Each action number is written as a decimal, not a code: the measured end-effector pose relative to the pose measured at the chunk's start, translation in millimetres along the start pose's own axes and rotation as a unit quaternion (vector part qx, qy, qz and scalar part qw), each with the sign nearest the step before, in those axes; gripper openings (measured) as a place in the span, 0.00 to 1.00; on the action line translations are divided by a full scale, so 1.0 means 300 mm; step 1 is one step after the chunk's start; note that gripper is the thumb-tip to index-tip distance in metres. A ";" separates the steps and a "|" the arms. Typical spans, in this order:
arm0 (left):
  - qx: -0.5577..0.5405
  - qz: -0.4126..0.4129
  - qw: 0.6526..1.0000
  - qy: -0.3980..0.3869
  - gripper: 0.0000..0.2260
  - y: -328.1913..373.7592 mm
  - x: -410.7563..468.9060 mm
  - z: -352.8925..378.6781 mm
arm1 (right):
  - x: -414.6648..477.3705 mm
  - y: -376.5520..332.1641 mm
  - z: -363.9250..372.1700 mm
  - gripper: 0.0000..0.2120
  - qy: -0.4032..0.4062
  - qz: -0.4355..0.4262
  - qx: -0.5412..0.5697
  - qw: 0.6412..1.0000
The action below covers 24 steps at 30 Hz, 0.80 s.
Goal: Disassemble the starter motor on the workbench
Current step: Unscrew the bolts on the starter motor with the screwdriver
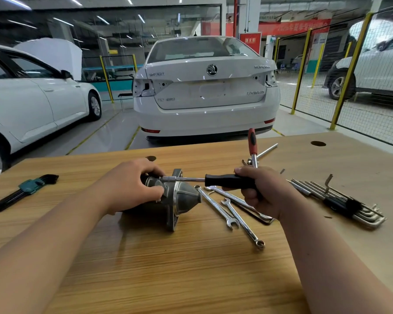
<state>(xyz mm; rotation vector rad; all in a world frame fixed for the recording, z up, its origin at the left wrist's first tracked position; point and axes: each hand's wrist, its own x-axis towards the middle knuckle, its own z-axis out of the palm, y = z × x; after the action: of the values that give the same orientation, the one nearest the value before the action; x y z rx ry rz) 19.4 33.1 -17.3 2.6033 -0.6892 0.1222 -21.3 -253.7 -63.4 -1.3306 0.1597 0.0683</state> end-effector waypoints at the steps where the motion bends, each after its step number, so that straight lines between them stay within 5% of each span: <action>1: 0.007 -0.001 1.000 0.005 0.10 0.008 0.001 0.001 | -0.002 -0.003 -0.013 0.05 0.004 0.007 0.013 1.000; 6: 0.092 0.048 0.995 0.010 0.24 0.155 0.066 0.078 | -0.036 -0.017 -0.134 0.13 0.008 0.031 0.074 0.997; 10: 0.013 0.093 0.996 -0.011 0.10 0.304 0.122 0.119 | -0.073 -0.007 -0.223 0.06 0.021 -0.006 0.157 0.987; 14: 0.004 0.095 0.992 -0.079 0.14 0.420 0.141 0.178 | -0.047 -0.027 -0.271 0.07 0.105 -0.082 0.244 0.961; 20: -0.015 0.107 0.985 -0.131 0.14 0.536 0.112 0.344 | 0.018 -0.076 -0.316 0.10 0.227 -0.135 0.215 0.940; 24: 0.087 0.109 0.984 -0.114 0.13 0.471 0.079 0.410 | 0.023 -0.112 -0.423 0.06 0.308 -0.204 0.313 0.875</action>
<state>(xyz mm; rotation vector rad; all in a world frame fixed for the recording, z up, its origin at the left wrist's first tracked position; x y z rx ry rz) -32.5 -141.3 -67.7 2.7272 -1.0896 -0.0534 -19.4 -385.1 -61.4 -0.6689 0.3989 -0.7242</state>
